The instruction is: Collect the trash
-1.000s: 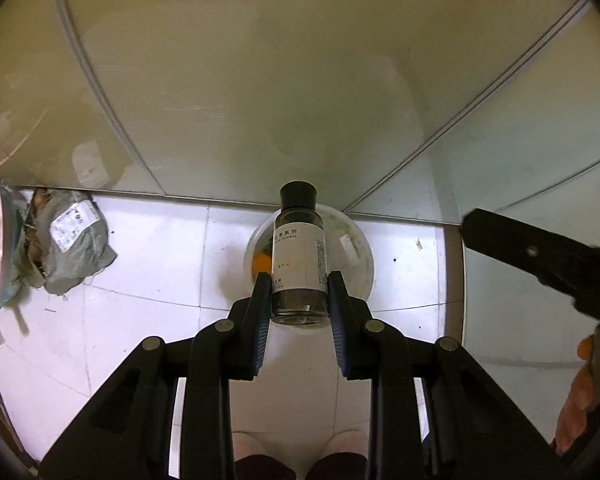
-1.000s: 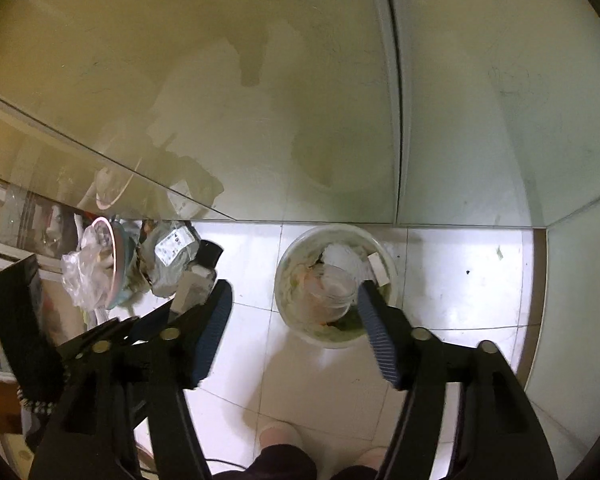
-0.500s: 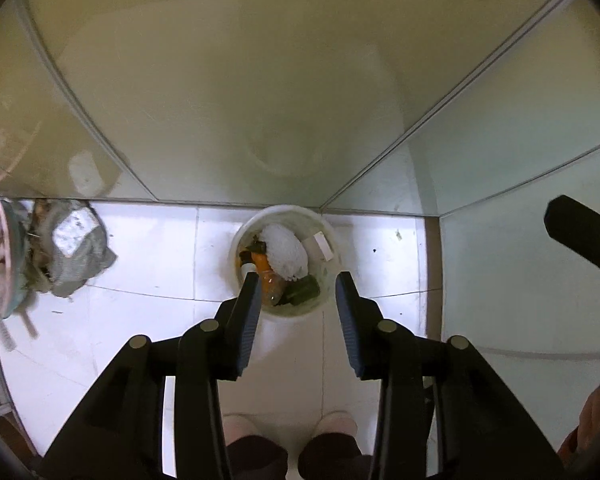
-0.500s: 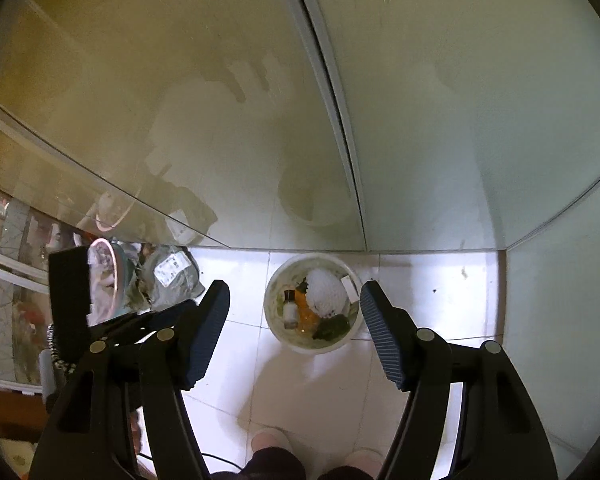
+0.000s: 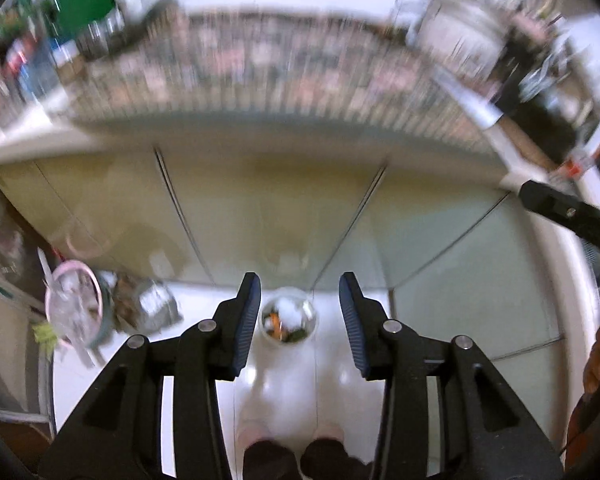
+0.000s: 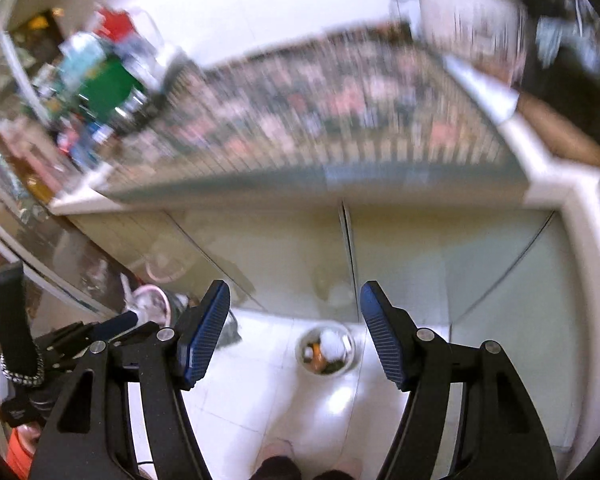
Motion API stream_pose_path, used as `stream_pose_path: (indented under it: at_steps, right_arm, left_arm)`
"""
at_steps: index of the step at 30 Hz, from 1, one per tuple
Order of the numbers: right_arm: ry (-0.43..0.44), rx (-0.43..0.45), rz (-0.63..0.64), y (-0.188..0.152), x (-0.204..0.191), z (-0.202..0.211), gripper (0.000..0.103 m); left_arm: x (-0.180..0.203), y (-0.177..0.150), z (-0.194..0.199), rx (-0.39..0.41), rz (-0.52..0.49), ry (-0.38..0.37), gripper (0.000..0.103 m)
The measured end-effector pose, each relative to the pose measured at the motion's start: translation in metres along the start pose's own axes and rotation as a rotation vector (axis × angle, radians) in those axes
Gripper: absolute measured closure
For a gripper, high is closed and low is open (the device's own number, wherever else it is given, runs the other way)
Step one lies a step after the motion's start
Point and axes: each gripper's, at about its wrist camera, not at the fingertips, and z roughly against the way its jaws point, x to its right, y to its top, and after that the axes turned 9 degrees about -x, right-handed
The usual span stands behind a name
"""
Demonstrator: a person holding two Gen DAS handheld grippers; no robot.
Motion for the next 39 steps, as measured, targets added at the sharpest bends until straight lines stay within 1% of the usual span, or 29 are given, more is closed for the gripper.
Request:
stream_pose_path:
  at_steps: [2, 4, 6, 8, 10, 11, 14, 15, 16, 18, 19, 21, 22, 23, 25, 29, 39]
  right_arm:
    - [-0.013, 0.079, 0.046, 0.002, -0.016, 0.050, 0.039]
    - [-0.025, 0.146, 0.080, -0.001, -0.036, 0.080, 0.039]
    - [-0.026, 0.218, 0.107, -0.008, -0.054, 0.118, 0.039]
    - [-0.018, 0.272, 0.117, -0.014, -0.073, 0.147, 0.039]
    - [-0.009, 0.309, 0.118, -0.022, -0.090, 0.170, 0.039]
    - [-0.007, 0.327, 0.118, -0.027, -0.099, 0.181, 0.039]
    - [0.001, 0.368, 0.115, -0.045, -0.119, 0.205, 0.038]
    - [-0.002, 0.374, 0.116, -0.052, -0.125, 0.210, 0.037]
    - [-0.011, 0.380, 0.118, -0.058, -0.131, 0.214, 0.036]
    - [-0.033, 0.392, 0.120, -0.069, -0.140, 0.219, 0.027]
    - [-0.045, 0.399, 0.122, -0.075, -0.145, 0.222, 0.020]
    - [-0.059, 0.408, 0.128, -0.084, -0.153, 0.229, 0.016]
    - [-0.066, 0.406, 0.131, -0.088, -0.156, 0.230, 0.012]
    - [-0.076, 0.404, 0.133, -0.091, -0.159, 0.232, 0.006]
    - [-0.092, 0.417, 0.128, -0.097, -0.164, 0.238, 0.001]
    - [-0.107, 0.427, 0.127, -0.104, -0.169, 0.243, 0.000]
    - [-0.111, 0.415, 0.134, -0.113, -0.176, 0.246, 0.000]
  left_arm:
    - [0.009, 0.002, 0.057, 0.077, -0.018, -0.014, 0.063]
    - [0.014, -0.001, 0.100, 0.137, -0.037, -0.023, 0.063]
    - [0.019, -0.007, 0.142, 0.201, -0.066, -0.011, 0.063]
    - [0.023, -0.014, 0.182, 0.261, -0.091, -0.001, 0.063]
    - [0.020, -0.028, 0.216, 0.310, -0.101, -0.017, 0.056]
    - [0.019, -0.034, 0.232, 0.330, -0.105, -0.028, 0.055]
    - [0.014, -0.055, 0.273, 0.391, -0.127, -0.038, 0.045]
    - [0.012, -0.061, 0.283, 0.409, -0.134, -0.031, 0.037]
    - [0.013, -0.068, 0.292, 0.421, -0.141, -0.028, 0.028]
    - [0.010, -0.080, 0.307, 0.442, -0.157, -0.029, 0.015]
    - [0.009, -0.087, 0.314, 0.460, -0.163, -0.027, 0.012]
    - [0.006, -0.096, 0.326, 0.478, -0.176, -0.031, 0.009]
    - [0.006, -0.100, 0.330, 0.479, -0.178, -0.031, 0.006]
    - [0.004, -0.104, 0.333, 0.483, -0.176, -0.031, 0.005]
    - [0.003, -0.111, 0.340, 0.493, -0.173, -0.039, 0.004]
    - [0.000, -0.120, 0.347, 0.508, -0.158, -0.048, 0.003]
    - [-0.005, -0.125, 0.354, 0.525, -0.140, -0.044, 0.002]
